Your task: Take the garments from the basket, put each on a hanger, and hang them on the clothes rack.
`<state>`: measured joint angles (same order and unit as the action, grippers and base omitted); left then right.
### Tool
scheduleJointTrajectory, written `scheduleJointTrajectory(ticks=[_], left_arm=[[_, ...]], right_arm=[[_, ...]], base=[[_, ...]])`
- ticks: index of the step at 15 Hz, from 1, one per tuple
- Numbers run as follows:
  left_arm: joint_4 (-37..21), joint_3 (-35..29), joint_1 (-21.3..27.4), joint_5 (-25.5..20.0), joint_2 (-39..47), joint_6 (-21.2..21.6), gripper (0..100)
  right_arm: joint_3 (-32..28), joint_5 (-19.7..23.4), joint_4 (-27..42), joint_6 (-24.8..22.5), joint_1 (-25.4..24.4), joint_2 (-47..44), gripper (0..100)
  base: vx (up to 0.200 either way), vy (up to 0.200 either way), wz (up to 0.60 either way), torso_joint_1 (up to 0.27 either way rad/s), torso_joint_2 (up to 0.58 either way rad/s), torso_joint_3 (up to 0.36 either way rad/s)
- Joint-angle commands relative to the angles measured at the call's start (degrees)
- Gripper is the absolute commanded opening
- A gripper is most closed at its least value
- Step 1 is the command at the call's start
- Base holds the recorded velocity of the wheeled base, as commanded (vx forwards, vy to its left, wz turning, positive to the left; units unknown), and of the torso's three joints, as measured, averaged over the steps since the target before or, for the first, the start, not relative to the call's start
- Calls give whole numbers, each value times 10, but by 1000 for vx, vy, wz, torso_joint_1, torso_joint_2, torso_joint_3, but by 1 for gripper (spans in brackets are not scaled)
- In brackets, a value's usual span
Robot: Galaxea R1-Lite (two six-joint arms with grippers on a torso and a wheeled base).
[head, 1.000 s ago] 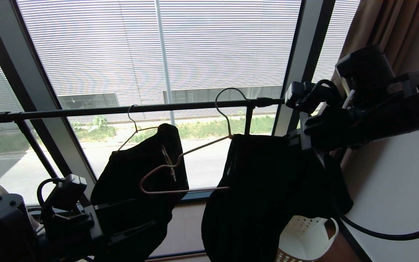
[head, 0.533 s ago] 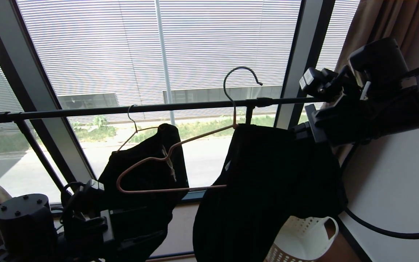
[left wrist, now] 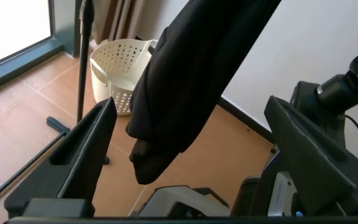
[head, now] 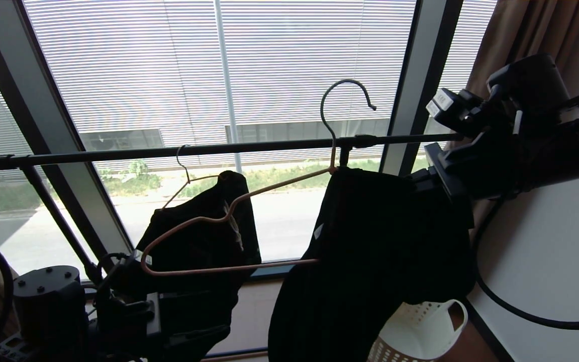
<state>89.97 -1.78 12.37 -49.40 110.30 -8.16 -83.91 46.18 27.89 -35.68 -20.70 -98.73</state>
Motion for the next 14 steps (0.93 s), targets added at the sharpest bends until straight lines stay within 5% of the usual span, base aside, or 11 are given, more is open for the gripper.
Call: scheduleJointTrajectory(ticks=[1, 14], left_arm=[[0, -20, 6, -1, 14, -1, 100], [0, -116, 64, -2, 66, -26, 100]], right_arm=[[2, 2, 0, 0, -1, -1, 0], [38, 20, -1, -8, -52, 23, 0]], base=[[0, 0, 0, 0, 0, 0], [0, 0, 0, 0, 0, 0]])
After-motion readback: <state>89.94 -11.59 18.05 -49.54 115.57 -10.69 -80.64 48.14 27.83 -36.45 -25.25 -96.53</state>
